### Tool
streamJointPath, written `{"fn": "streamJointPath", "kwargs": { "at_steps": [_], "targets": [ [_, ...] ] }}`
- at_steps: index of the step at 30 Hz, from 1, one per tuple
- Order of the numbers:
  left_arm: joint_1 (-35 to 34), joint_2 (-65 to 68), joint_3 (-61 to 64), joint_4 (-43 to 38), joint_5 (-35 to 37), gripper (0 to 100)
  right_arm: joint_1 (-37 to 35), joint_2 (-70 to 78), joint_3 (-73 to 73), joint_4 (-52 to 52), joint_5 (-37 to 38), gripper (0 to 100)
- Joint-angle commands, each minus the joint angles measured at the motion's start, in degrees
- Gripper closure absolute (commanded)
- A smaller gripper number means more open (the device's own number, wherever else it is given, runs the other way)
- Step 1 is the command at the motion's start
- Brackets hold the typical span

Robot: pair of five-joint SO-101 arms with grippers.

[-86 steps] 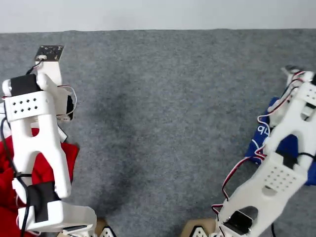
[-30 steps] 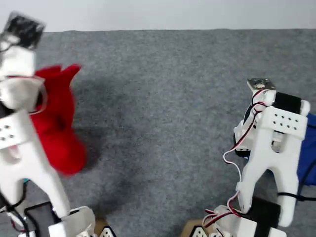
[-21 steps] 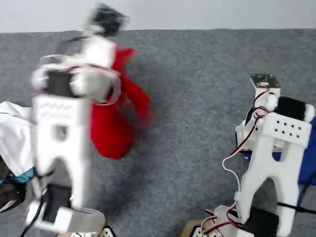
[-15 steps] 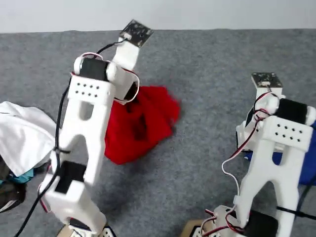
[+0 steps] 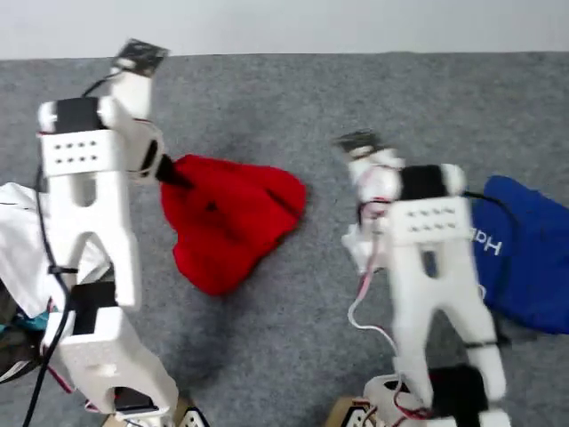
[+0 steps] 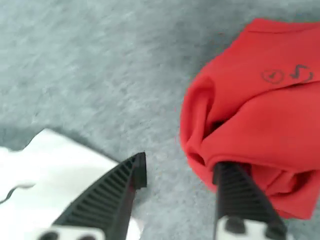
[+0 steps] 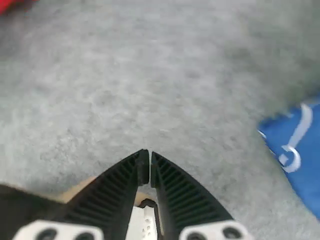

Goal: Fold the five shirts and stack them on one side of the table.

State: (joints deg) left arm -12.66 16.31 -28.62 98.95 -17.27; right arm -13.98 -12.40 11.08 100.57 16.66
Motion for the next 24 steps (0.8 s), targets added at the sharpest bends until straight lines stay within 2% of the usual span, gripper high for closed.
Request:
{"fn": "streamJointPath", "kwargs": {
  "at_steps": [1,5,13,18,24],
  "targets": [
    [-2.2,-0.6,0.1,1.4,-0.6,78,-5.8,6.2,-9.4,1.0,-0.8,88.3],
    [-1.9,-0.6,2.2,1.3,-0.6,78,-11.3,15.9,-23.5,1.0,-0.9,80.0],
    [-1.4,-0.1,2.1,1.1,-0.9,78,-20.0,36.2,-50.3,1.6,-0.9,79.8],
    [-1.8,-0.1,2.0,1.1,-0.9,78,-24.2,43.1,-56.9,1.6,-0.9,79.8],
    [-1.8,-0.1,2.0,1.0,-0.7,78,-24.2,50.0,-57.5,1.1,-0.6,80.5]
  ]
}}
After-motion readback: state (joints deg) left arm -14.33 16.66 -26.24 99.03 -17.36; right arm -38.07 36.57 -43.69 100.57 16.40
